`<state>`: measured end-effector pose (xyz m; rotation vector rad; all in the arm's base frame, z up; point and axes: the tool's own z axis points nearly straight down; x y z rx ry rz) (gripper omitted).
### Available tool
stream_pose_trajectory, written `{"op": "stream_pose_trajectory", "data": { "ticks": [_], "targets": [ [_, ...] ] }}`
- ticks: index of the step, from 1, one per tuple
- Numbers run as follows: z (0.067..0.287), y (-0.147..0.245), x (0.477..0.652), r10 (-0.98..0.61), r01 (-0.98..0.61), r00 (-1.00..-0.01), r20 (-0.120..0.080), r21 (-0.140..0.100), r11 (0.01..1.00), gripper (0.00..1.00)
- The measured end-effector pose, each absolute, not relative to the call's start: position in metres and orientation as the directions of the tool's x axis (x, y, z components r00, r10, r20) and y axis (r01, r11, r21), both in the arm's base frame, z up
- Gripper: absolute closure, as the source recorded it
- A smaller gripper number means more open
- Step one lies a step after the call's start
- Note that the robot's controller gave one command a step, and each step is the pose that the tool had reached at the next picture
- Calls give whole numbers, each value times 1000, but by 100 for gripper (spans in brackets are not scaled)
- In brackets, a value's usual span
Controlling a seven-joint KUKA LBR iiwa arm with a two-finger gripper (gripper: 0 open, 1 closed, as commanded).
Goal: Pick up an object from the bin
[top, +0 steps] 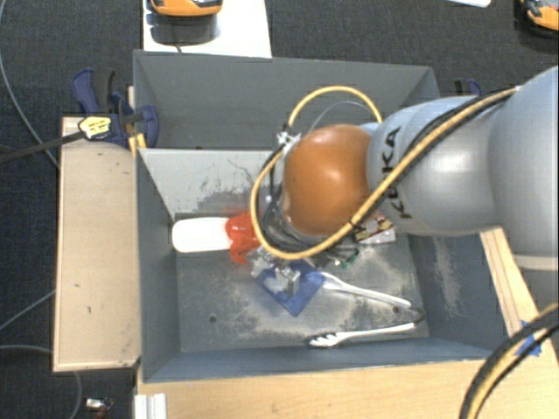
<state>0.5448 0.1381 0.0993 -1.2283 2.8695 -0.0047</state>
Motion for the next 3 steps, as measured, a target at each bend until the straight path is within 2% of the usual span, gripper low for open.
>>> {"op": "stream_pose_trajectory", "data": {
  "ticks": [2,3],
  "targets": [
    [111,126,547,-788,-788,-615,-21,-13,615,100],
    [122,114,547,-720,-720,-693,-24,-11,694,100]
  ]
}}
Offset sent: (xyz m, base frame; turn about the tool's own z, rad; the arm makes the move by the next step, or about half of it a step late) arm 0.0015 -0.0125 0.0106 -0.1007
